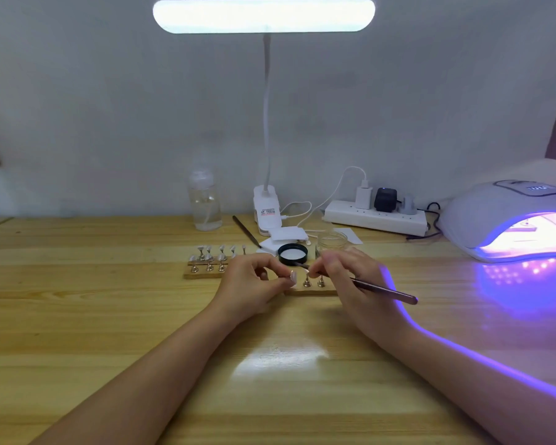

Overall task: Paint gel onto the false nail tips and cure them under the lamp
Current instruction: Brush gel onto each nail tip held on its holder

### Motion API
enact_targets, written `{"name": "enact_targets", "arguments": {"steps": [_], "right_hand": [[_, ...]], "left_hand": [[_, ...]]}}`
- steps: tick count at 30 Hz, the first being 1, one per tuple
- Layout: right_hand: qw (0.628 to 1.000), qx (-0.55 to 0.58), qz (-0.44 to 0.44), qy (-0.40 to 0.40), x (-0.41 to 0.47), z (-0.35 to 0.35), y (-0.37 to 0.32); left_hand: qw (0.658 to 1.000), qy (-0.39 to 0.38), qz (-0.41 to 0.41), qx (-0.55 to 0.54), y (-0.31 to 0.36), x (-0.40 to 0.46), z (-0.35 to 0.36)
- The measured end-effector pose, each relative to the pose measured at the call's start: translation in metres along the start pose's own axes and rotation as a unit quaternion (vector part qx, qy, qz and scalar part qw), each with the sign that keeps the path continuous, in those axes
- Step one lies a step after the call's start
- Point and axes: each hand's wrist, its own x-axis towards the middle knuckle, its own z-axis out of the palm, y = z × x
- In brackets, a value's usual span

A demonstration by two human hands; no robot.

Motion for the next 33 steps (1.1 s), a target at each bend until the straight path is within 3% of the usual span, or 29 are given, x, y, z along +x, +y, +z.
{"name": "enact_targets", "arguments": {"steps": [5, 9, 13, 17, 25, 29, 33], "right_hand": [[0.997, 0.077, 0.011, -0.01, -0.0021, 0.0008, -0.002], [1.0, -0.006, 0.001, -0.01, 0.0001, -0.0006, -0.0007], [0.998, 0.06, 0.006, -0.015, -0.0025, 0.0004, -0.003], [1.0, -0.007, -0.003, -0.006, 0.0004, -0.0005, -0.0007], [1.0, -0.026, -0.016, 0.006, 0.0012, -0.0005, -0.0007], [0.997, 0.075, 0.006, -0.023, -0.0008, 0.0012, -0.0035], [1.0, 0.01, -0.01, -0.013, 0.0006, 0.0, -0.0018]], "left_hand": [[1.0, -0.003, -0.004, 0.002, -0.0001, 0.0003, 0.0004], [1.0, -0.005, -0.004, 0.003, -0.0002, 0.0008, -0.0001], [1.0, -0.002, -0.009, 0.005, -0.0005, 0.0005, 0.0006], [1.0, -0.006, -0.009, 0.005, 0.0012, 0.0011, 0.0009], [1.0, 0.001, -0.007, 0.01, 0.0007, 0.0006, 0.0007], [1.0, 0.003, -0.008, 0.01, 0.002, 0.0004, 0.0005], [1.0, -0.005, -0.002, 0.01, 0.0028, -0.0006, -0.0002]]}}
